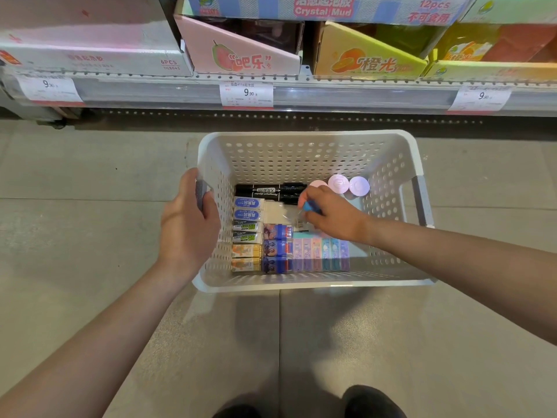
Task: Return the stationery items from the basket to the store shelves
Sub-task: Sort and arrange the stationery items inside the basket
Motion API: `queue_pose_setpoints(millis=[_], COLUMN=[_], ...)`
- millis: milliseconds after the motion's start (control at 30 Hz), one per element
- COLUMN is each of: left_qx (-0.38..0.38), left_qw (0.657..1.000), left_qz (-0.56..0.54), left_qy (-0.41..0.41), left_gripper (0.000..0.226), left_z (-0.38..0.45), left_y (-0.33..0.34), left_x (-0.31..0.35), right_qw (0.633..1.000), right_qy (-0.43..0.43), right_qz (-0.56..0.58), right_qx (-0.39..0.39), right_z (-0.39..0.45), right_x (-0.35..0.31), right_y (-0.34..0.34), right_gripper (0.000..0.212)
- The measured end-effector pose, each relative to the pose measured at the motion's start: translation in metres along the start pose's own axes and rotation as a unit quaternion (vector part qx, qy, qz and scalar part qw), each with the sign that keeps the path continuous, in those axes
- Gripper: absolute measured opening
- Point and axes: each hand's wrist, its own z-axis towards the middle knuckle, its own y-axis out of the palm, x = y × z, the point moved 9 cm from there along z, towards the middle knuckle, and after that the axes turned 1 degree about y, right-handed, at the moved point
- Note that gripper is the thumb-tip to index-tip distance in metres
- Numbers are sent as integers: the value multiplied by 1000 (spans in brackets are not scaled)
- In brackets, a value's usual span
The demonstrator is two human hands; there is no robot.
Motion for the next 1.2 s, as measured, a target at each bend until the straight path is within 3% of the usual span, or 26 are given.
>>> queue_pose_setpoints(millis=[167, 267, 467, 633, 700, 767, 867, 933, 1067, 1200], left_qx=[0, 0, 0, 2, 0, -1, -4, -5, -1, -4], left_qw=[1000, 1000, 1000, 1000, 1000, 1000, 1000, 1000, 1000, 1000], left_qz=[-10, -14, -2, -3, -3, -4, -6, -8, -10, -11], left_qy=[4, 3, 5, 1, -3, -5, -13, -16, -3, 2], left_gripper=[37, 36, 37, 39, 39, 38, 39, 41, 38, 34], left_z=[0, 1, 0, 0, 0, -1, 0, 0, -1, 0], left_y=[1, 1, -1, -1, -1, -1, 0, 1, -1, 0], left_x=[-1, -1, 0, 1, 0, -1, -2, -1, 2, 2], right_qw=[991, 981, 980, 979, 972, 942, 841, 807, 826, 850], right_qy=[-33, -21, -8, -14, -26, -25, 11, 49, 141, 158], right_qz=[-130, -194, -196, -197, -234, -334, -535, -575, -528, -484], right_qx=[3, -6, -32, -50, -24, -2, -79, -124, -140, -134], right_z=[16, 27, 35, 27, 18, 7, -11, -19, -19, -18], right_x=[-22, -26, -20, -22, -29, -32, -17, 4, 31, 35], right_y=[9, 20, 36, 35, 22, 8, 4, 3, -3, -3], right_gripper=[42, 39, 37, 49, 43, 29, 22, 28, 37, 42])
